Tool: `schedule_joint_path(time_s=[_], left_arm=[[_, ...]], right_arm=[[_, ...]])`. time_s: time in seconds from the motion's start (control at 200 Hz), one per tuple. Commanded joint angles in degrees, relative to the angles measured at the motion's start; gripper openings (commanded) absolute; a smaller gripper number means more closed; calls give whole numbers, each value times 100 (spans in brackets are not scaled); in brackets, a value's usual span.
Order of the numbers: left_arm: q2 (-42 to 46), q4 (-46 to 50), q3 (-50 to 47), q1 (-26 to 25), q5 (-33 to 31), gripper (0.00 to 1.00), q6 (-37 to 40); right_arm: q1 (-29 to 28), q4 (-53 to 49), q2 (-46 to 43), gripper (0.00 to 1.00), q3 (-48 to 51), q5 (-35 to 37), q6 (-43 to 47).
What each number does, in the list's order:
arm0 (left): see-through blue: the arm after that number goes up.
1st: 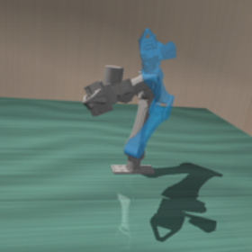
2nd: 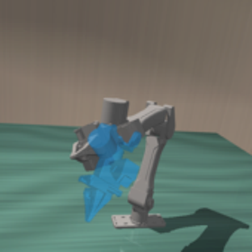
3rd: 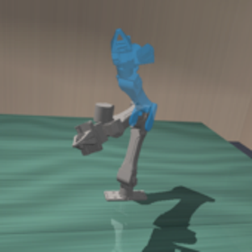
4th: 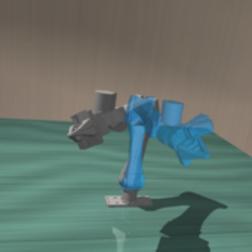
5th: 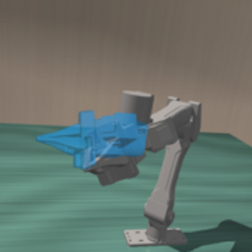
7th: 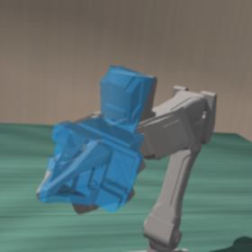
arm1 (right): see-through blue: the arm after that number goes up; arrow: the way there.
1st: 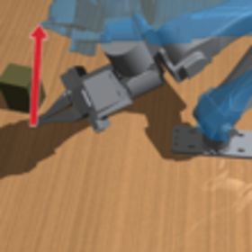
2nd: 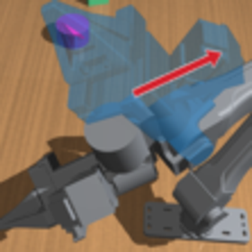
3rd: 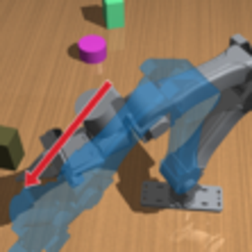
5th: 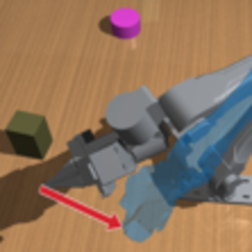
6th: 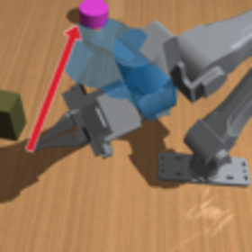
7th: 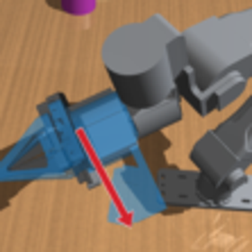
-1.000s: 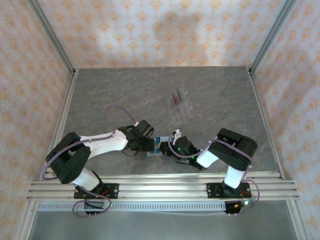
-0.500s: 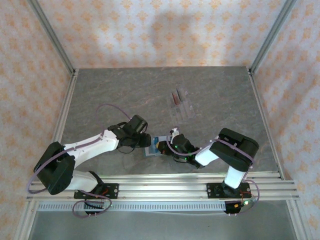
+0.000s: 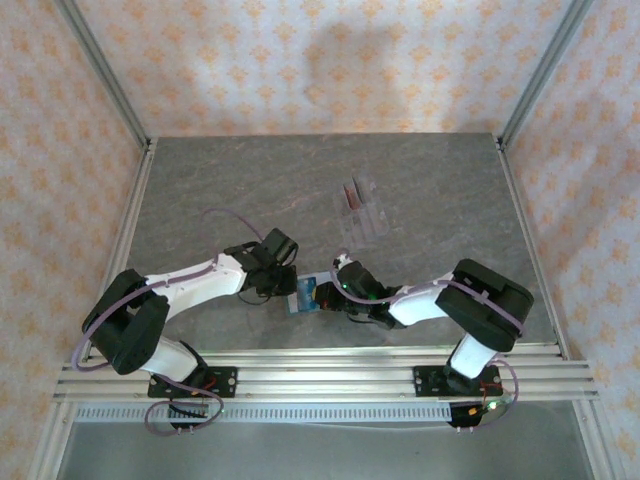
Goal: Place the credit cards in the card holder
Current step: Insert the credit card into the card slot.
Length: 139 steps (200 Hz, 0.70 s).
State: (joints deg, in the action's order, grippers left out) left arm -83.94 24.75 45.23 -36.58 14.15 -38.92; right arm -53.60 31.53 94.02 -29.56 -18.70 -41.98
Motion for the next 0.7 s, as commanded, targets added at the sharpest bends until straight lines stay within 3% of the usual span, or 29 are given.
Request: schedule_joint_path(time_s=[0.0, 0.691], left_arm=[[-25, -74, -147, 71, -136, 11, 103], [-225, -470, -620, 151, -114, 10, 108]], right_arm=[[-52, -1207, -75, 0, -115, -68, 311], [-10, -2191, 234, 0, -1068, 33, 596]])
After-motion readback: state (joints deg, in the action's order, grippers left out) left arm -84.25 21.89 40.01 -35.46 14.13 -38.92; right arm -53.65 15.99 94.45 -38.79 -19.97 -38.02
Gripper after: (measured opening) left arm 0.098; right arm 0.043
